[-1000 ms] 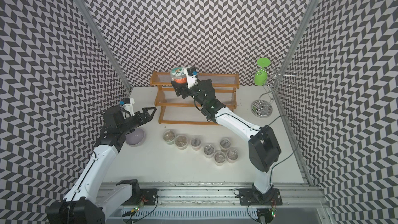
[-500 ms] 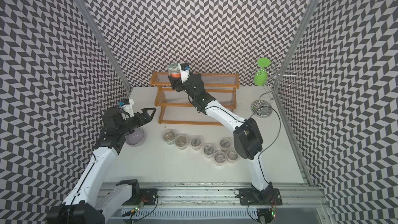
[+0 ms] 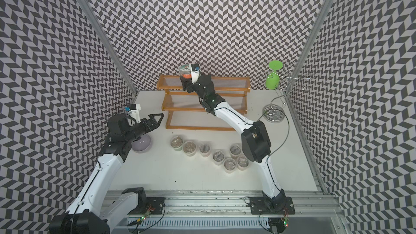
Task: Place the seed container on the shelf
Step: Place the seed jar on the shelf.
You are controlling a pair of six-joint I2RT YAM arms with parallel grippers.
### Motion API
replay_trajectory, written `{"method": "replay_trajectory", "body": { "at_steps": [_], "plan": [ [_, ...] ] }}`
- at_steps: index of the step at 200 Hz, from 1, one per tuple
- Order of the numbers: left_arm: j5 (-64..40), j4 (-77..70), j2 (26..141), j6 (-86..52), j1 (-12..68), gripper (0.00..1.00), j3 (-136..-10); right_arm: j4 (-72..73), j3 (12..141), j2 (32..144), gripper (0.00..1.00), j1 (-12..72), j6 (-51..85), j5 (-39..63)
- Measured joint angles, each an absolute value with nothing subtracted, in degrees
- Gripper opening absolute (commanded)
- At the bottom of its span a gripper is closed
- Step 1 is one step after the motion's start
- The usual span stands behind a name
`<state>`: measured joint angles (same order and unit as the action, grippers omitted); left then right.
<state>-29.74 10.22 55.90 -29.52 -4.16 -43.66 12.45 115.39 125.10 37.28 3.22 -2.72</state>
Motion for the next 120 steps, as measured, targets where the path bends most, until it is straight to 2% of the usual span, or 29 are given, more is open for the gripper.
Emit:
{"method": "replay_trajectory", "body": {
  "at_steps": [38, 85, 120],
  "plan": [
    [-30.2, 9.5, 55.9, -29.7, -4.2, 1.0, -43.5, 12.9, 115.1, 125.1, 0.87, 37.2, 3.0, -2.1],
    [-30.8, 9.0, 55.9, -29.7, -4.2, 0.99, -42.9, 17.9, 111.2, 124.1, 0.99, 37.2, 2.9, -0.2],
    [-31.0, 9.0, 55.9, -29.7, -4.2, 1.0, -42.9, 17.9, 110.6, 123.5, 1.0, 37.2, 2.8, 0.0]
  ]
}}
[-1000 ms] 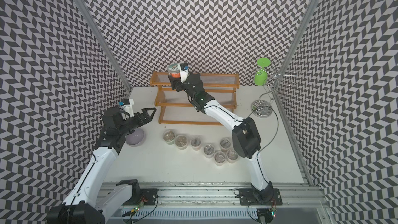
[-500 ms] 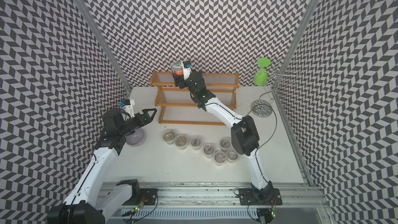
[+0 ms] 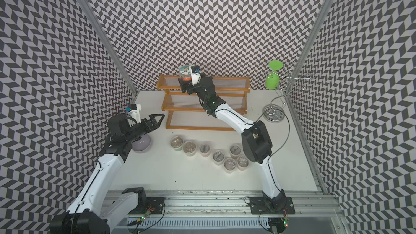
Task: Place the seed container on the shelf
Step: Place the seed jar on the shelf.
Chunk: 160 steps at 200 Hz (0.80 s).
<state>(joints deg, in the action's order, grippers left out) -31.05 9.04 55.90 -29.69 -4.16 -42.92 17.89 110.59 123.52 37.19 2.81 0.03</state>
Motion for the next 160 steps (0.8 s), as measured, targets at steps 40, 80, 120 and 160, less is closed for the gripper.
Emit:
{"method": "replay_trajectory", "body": {
  "at_steps": [40, 80, 120, 160],
  "plan": [
    [-31.5, 9.0, 55.9, -29.7, -4.2, 1.0, -42.9, 17.5, 108.2, 121.4, 1.0, 37.2, 2.7, 0.5],
    [-32.3, 9.0, 55.9, -29.7, -4.2, 1.0, -42.9, 16.9, 106.5, 119.2, 0.99, 37.1, 2.4, 1.4],
    [-32.6, 9.0, 56.1, -29.7, -4.2, 1.0, -42.9, 16.7, 106.4, 118.6, 0.98, 37.0, 2.4, 2.7],
    [-32.7, 9.0, 56.3, -29.7, -4.2, 0.99, -42.9, 16.0, 106.4, 118.6, 0.94, 37.0, 2.5, 2.8]
  ]
}}
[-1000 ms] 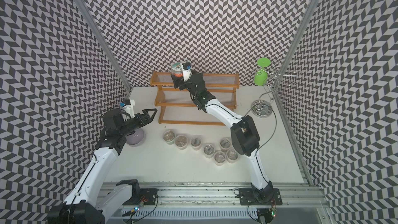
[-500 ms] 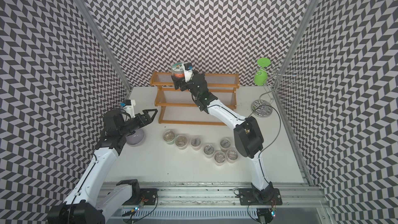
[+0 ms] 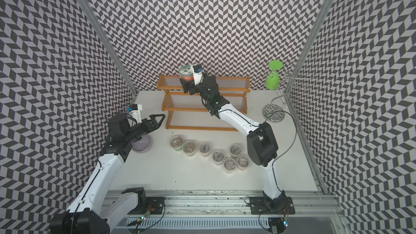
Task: Place the seed container on the shelf
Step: Place the seed jar on the shelf.
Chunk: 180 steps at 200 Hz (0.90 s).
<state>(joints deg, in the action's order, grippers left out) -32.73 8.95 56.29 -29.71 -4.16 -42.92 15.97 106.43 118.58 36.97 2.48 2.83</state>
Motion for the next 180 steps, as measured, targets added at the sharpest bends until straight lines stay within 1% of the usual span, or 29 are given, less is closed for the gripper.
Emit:
{"method": "replay_trajectory", "body": {
  "at_steps": [23, 46, 66, 75, 89, 118, 135, 146, 180],
  "plan": [
    [-32.8, 8.9, 56.3, -29.8, -4.2, 1.0, -42.9, 15.0, 106.4, 118.6, 0.93, 37.1, 2.6, 1.3],
    [-32.9, 8.6, 56.4, -30.2, -4.2, 1.0, -42.9, 14.6, 106.8, 118.6, 0.92, 37.8, 2.4, -2.4],
    [-32.9, 8.6, 56.5, -30.5, -4.2, 0.99, -42.9, 14.7, 107.3, 118.6, 0.87, 39.3, 1.7, -6.3],
    [-32.9, 8.6, 56.5, -30.6, -4.2, 0.99, -42.9, 14.7, 107.4, 118.6, 0.86, 40.0, 1.6, -7.9],
    [-32.9, 8.6, 56.6, -30.8, -4.2, 1.0, -42.9, 14.7, 107.4, 118.6, 0.89, 40.6, 1.7, -9.9],
    [-32.9, 8.6, 56.5, -30.8, -4.2, 1.0, -42.9, 14.6, 107.4, 118.6, 0.89, 41.5, 1.8, -12.3],
    [-32.9, 8.6, 56.6, -30.9, -4.2, 1.0, -42.9, 14.5, 107.5, 118.6, 0.98, 41.6, 2.0, -13.0],
    [-32.9, 8.6, 56.6, -30.9, -4.2, 1.0, -42.9, 14.4, 107.5, 118.6, 1.0, 41.7, 2.2, -13.3],
    [-33.8, 8.6, 56.6, -30.5, -4.2, 0.99, -42.9, 12.2, 107.5, 118.3, 1.0, 41.7, 1.9, -12.6]
  ]
}}
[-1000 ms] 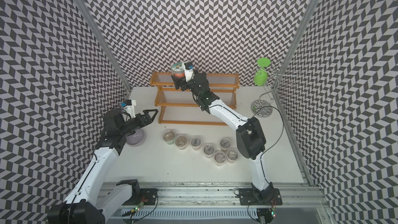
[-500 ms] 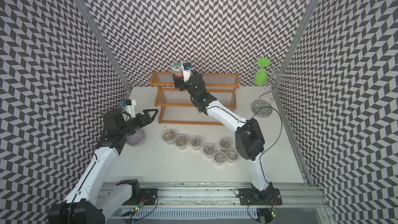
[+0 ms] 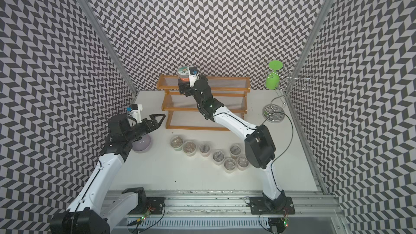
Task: Place the seed container on the shelf
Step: Place the seed jar on the shelf, then adjust the seed jar on the shelf.
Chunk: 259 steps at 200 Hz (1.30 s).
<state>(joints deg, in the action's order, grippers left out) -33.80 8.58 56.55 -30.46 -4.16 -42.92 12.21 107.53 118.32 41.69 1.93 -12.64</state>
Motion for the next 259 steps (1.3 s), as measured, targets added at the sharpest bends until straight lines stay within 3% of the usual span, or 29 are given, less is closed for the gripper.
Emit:
{"method": "replay_trajectory", "body": {
  "at_steps": [151, 259],
  "plan": [
    [-34.1, 8.5, 55.3, -26.2, 0.8, 0.99, -42.9, 16.3, 77.3, 90.3, 0.99, 36.8, 1.6, -3.0],
    [-24.9, 12.6, 55.0, -20.2, 9.6, 0.96, -43.1, 14.0, 65.3, 75.1, 1.0, 31.9, 4.3, 9.3]
  ]
}}
